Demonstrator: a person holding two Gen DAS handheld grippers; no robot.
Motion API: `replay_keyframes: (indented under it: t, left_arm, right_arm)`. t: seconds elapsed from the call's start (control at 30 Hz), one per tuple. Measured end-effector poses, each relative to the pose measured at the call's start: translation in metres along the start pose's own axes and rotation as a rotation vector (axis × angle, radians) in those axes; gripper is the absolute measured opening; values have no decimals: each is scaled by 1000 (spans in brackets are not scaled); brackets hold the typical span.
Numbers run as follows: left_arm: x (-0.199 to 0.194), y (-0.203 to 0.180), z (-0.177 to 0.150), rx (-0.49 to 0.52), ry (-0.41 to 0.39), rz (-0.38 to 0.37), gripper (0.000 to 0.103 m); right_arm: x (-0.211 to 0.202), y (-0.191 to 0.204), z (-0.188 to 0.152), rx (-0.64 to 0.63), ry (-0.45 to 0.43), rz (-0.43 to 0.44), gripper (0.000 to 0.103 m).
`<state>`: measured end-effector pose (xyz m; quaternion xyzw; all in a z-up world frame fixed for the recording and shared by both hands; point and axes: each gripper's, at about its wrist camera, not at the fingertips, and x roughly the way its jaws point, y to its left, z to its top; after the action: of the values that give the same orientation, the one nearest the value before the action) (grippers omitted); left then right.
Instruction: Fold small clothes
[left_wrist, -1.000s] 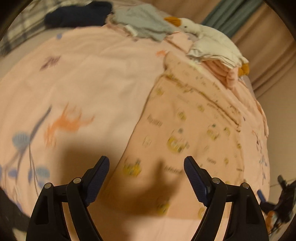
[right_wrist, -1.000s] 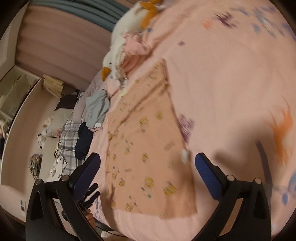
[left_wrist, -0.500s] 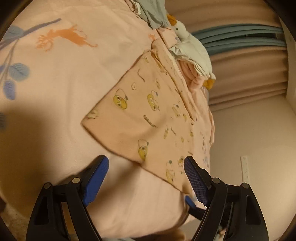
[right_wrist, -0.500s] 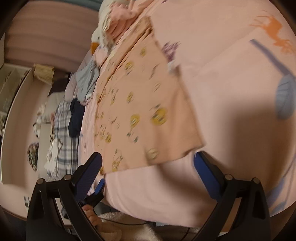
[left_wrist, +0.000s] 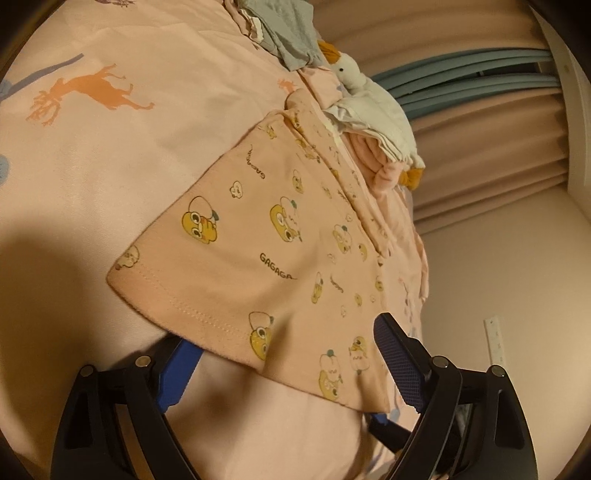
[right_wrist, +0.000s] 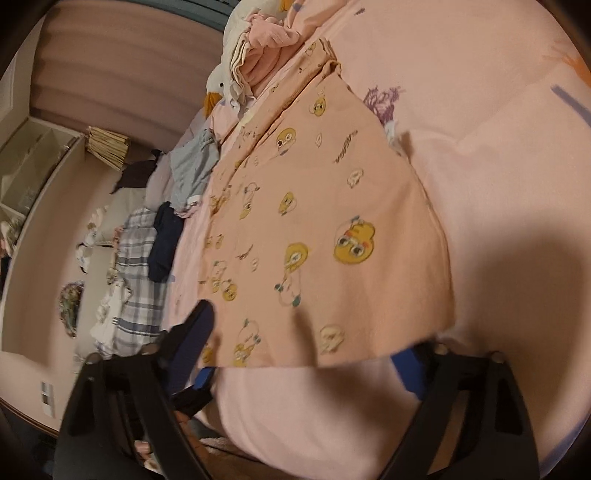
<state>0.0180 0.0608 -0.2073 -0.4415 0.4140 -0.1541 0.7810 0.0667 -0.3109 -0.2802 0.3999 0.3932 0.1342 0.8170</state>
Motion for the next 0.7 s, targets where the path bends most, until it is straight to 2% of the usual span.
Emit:
replay_keyframes:
  t: [0.03,0.17,0.2,0.27,0.33,0.37,0.4,0.43,0.5,0.6,0.7]
  left_arm:
    - [1,0,-1,9,-3,8,89]
    - [5,-5,-5,46,-27,45,89]
    - [4,-4,-6,27,-45,57,85]
    - [2,1,-6,-20,-65,83,70]
    - [-1,10,-4,-69,-70,122,42]
    - [-1,13,-4,-84,-70,141,33]
    - [-2,17,-3,-100,-68,161,19]
    - [-2,21,-1,-115,-66,174,9]
    - [-1,28,1,-133,-63,163,4]
    - [-2,28,1,-134,-64,148,4]
    - [-4,21,0,-69,-73,167,4]
  right_arm:
    - [3,1,2,-11,-4,-16,76]
    - [10,5,5,-4,-23,-20,71]
    - [11,5,6,-1,-33,-27,67]
    - [13,7,8,-17,-47,-59,49]
    - [19,7,10,-30,-51,-132,21]
    - [21,6,10,-31,-55,-161,17]
    - [23,4,10,-35,-62,-172,11]
    - [23,3,10,-38,-66,-177,9]
    - [21,2,10,-53,-69,-173,8]
    - [19,-2,10,-40,-62,-133,7]
    - [15,-11,13,30,-47,-40,7]
